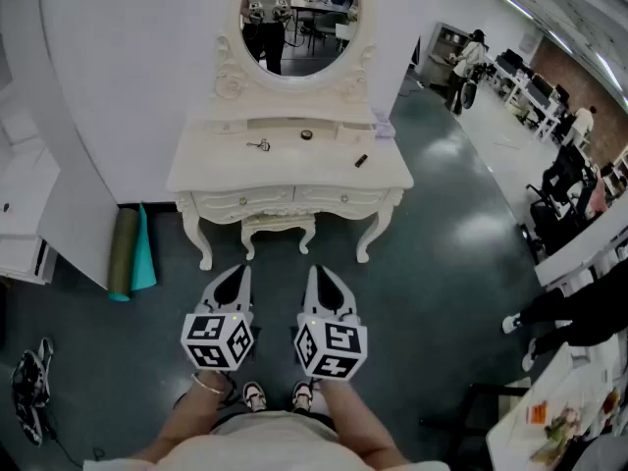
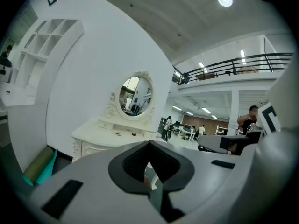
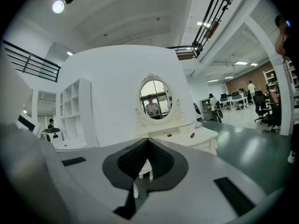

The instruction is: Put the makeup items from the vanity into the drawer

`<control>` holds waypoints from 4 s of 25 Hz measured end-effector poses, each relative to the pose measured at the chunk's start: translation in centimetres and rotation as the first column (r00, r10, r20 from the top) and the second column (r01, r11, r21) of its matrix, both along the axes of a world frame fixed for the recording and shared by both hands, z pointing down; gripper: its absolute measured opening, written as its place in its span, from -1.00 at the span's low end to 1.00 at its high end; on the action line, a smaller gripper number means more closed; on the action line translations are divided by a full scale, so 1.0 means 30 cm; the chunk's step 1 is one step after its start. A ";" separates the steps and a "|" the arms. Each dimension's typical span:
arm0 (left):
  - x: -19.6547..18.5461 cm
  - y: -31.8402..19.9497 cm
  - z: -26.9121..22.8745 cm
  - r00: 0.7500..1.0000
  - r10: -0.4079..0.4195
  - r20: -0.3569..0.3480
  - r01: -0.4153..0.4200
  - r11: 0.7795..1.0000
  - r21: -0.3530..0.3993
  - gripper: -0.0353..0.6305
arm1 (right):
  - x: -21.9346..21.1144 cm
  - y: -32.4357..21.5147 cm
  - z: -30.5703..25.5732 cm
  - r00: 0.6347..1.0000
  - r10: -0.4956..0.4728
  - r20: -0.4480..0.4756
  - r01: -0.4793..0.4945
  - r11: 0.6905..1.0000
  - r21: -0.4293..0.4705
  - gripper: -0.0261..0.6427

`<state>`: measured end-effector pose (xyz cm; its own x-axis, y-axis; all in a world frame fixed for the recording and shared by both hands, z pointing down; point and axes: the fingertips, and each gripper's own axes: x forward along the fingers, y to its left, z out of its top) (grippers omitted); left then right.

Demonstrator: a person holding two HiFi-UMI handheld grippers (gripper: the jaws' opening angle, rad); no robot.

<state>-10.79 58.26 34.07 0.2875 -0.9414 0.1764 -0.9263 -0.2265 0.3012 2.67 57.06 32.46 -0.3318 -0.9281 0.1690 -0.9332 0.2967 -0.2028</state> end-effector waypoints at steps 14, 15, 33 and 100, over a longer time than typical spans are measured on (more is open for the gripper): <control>-0.128 0.026 -0.025 0.999 0.028 0.034 -0.028 0.999 0.025 -0.88 | -0.123 0.028 -0.032 0.999 0.035 0.021 -0.036 0.999 0.028 -0.88; -0.142 0.027 -0.027 0.999 0.031 0.038 -0.033 0.999 0.028 -0.88 | -0.131 0.030 -0.031 0.999 0.046 0.025 -0.047 0.999 0.027 -0.88; -0.161 -0.141 0.110 0.994 0.099 0.052 -0.096 0.994 -0.057 -0.88 | -0.118 -0.143 0.126 0.994 0.096 0.042 -0.093 0.992 -0.080 -0.88; -0.110 -1.986 0.177 0.974 0.202 0.100 -0.191 0.975 -0.111 -0.88 | -0.012 -1.949 0.166 0.988 0.157 -0.005 -0.156 0.974 -0.163 -0.88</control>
